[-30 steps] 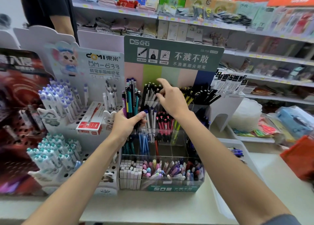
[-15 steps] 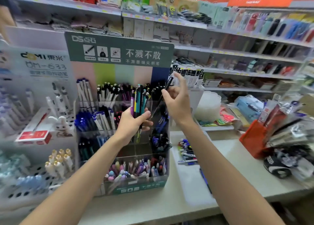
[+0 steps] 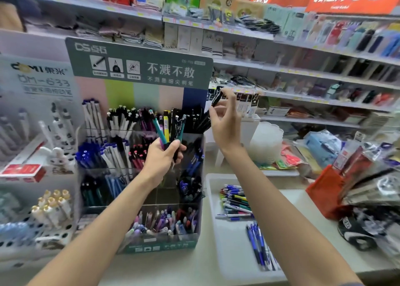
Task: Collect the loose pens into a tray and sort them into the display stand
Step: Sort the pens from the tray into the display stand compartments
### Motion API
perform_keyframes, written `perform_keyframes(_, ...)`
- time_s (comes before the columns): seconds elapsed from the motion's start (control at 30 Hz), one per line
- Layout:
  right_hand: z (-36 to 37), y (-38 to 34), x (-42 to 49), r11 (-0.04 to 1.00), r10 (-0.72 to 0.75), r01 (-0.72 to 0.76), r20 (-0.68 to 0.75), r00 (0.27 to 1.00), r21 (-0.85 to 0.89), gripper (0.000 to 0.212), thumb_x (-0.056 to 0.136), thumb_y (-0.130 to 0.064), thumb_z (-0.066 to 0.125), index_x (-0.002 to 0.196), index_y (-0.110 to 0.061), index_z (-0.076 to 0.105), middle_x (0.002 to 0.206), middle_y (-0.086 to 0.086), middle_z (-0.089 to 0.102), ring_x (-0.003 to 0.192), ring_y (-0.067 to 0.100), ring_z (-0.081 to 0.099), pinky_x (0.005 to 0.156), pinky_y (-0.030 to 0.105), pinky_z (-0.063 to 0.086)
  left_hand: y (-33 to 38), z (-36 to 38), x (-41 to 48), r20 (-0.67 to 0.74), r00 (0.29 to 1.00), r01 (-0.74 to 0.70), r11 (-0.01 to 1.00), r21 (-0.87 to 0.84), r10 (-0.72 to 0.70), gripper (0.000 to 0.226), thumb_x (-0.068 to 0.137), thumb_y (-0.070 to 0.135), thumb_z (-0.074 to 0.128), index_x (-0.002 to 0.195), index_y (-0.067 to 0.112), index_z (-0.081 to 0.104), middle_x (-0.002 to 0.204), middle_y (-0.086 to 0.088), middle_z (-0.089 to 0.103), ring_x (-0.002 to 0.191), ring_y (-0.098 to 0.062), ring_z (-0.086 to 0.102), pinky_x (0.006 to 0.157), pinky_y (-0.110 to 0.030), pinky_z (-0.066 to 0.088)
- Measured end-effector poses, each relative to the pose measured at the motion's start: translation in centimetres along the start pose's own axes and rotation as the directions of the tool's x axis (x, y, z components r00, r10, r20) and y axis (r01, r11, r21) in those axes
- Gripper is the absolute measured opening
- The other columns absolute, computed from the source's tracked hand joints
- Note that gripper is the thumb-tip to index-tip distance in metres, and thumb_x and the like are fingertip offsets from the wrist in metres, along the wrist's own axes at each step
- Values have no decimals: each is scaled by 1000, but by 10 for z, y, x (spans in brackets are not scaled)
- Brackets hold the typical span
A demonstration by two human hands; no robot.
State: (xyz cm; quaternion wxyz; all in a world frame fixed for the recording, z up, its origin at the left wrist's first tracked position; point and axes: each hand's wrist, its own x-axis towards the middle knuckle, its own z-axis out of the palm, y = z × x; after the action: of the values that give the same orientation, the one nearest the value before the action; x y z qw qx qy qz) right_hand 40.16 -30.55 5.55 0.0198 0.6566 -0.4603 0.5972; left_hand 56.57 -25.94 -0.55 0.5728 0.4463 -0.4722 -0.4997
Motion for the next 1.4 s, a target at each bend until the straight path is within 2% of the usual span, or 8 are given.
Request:
perform_keyframes(0.13, 15, 20, -10, 983, -58, 82, 146, 988, -163, 15, 87, -6, 68, 101, -3, 72, 90, 10, 67, 86, 23, 62, 75, 40, 55, -3, -4, 4, -9, 1000, 6, 1000, 10, -6, 22, 101, 15, 55, 108, -4, 64, 87, -7, 76, 65, -10, 65, 62, -23, 55)
perform_keyframes(0.3, 11, 15, -16, 969, -167, 169, 24, 986, -178, 22, 89, -5, 61, 109, -3, 70, 93, 8, 67, 88, 16, 57, 80, 26, 49, -4, -6, 5, -24, 1000, 16, 999, -33, -16, 24, 100, 14, 58, 112, -6, 62, 92, -10, 76, 69, -13, 68, 65, -24, 56)
perform_keyframes(0.47, 25, -16, -35, 995, -88, 68, 285, 954, 77, 40, 91, -11, 60, 131, -7, 57, 94, 2, 62, 70, 15, 57, 67, 27, 52, 1, -6, -2, 7, 1000, -15, 1000, -21, 16, 17, 100, 12, 57, 111, 2, 63, 79, -2, 74, 67, -13, 67, 63, -24, 55)
perform_keyframes(0.67, 40, -39, -50, 995, -65, 42, 266, 962, 89, 44, 88, -12, 67, 130, -6, 59, 100, 1, 64, 79, 8, 58, 78, 21, 52, 6, -29, -11, 4, 999, -41, 999, 23, 41, 12, 101, 10, 54, 107, 5, 63, 69, 5, 71, 61, -11, 63, 57, -21, 51)
perform_keyframes(0.93, 66, -78, -82, 970, 105, -184, 408, 907, 159, 36, 88, -13, 72, 122, -14, 61, 97, -7, 63, 90, 7, 61, 84, 24, 53, -2, -83, -38, -29, 998, 50, 998, 28, -49, 19, 101, 15, 56, 111, 3, 65, 80, -3, 74, 72, -13, 71, 61, -22, 54)
perform_keyframes(1.13, 93, -109, -122, 918, 230, -292, 239, 943, 267, 30, 87, -12, 72, 114, -12, 59, 94, -4, 61, 84, 3, 60, 78, 17, 50, -19, -157, -68, -124, 988, 105, 992, 75, -95, 17, 100, 19, 57, 110, 8, 65, 98, -6, 76, 84, -16, 74, 64, -25, 57)
perform_keyframes(1.27, 115, -126, -152, 912, 236, -300, 242, 941, 279, 29, 88, -12, 70, 113, -10, 56, 99, 2, 61, 85, 11, 61, 79, 28, 53, -27, -200, -87, -207, 975, 132, 962, 240, -82, 21, 99, 25, 58, 102, 5, 63, 82, -6, 70, 61, -8, 65, 54, -20, 48)
perform_keyframes(1.4, 127, -132, -167, 900, 297, -339, 182, 937, 275, 28, 88, -9, 68, 113, -12, 56, 97, 3, 61, 83, 13, 61, 76, 29, 54, -28, -222, -95, -206, 973, 153, 965, 212, -109, 23, 98, 27, 59, 100, 4, 62, 74, -7, 66, 57, -12, 57, 53, -25, 47)
